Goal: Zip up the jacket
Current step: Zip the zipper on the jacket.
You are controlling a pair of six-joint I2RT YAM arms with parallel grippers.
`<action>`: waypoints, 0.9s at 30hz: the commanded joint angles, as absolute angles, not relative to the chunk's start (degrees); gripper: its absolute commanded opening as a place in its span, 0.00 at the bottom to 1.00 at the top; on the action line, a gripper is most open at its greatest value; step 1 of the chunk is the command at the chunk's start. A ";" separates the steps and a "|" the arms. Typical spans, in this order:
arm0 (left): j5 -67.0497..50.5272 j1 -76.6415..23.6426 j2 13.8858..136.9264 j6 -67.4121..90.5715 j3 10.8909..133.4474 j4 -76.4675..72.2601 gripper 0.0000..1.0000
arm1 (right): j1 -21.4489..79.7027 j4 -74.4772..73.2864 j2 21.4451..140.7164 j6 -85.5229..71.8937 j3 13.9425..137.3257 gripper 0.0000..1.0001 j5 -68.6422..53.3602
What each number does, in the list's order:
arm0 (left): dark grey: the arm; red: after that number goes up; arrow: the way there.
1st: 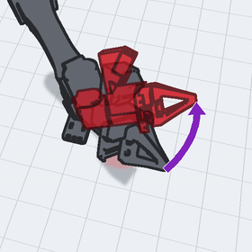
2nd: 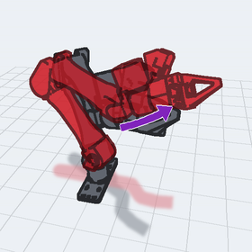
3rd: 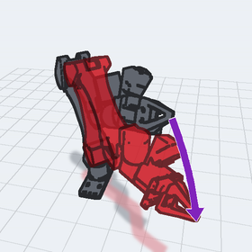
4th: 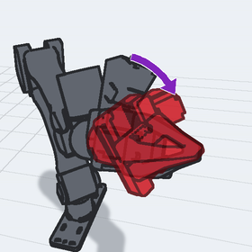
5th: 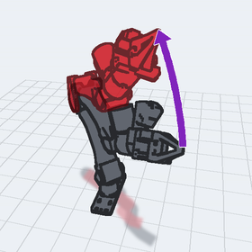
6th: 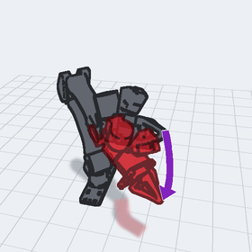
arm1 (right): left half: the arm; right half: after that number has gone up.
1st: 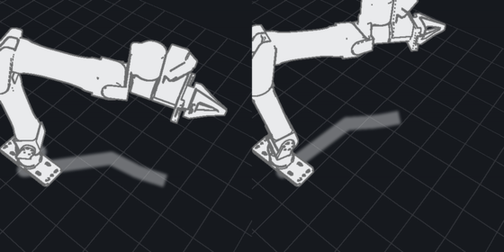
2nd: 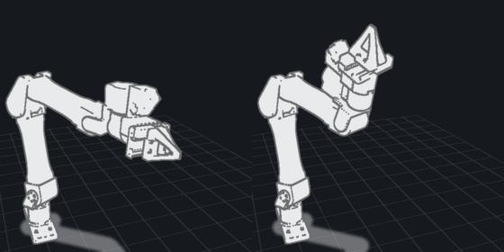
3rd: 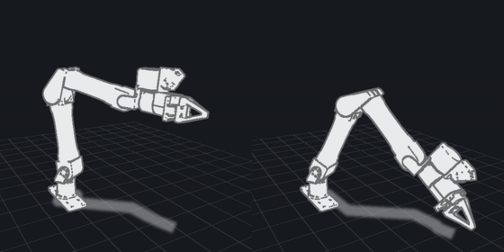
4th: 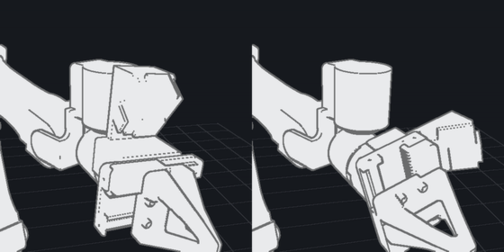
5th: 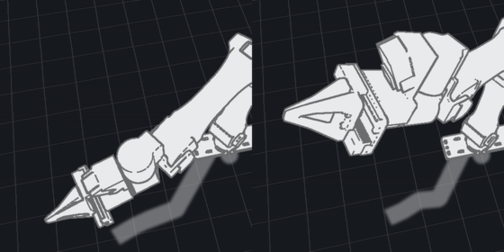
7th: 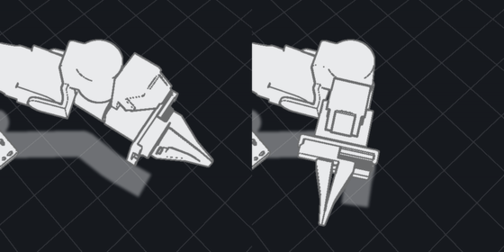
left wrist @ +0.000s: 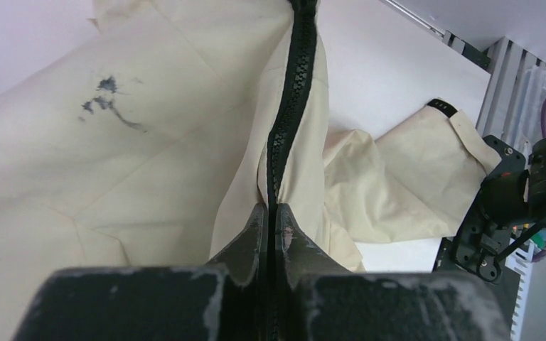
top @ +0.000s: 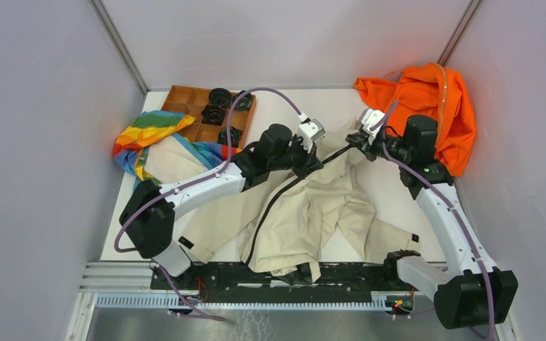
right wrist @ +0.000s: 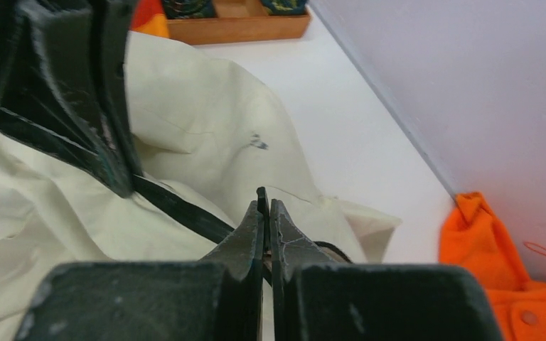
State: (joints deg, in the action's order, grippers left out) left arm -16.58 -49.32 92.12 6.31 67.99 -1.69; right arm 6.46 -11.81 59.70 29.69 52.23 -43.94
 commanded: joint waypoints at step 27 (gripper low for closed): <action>-31.02 -44.74 89.24 13.86 70.77 6.31 0.02 | 10.19 -1.58 61.28 19.31 57.79 0.00 -43.75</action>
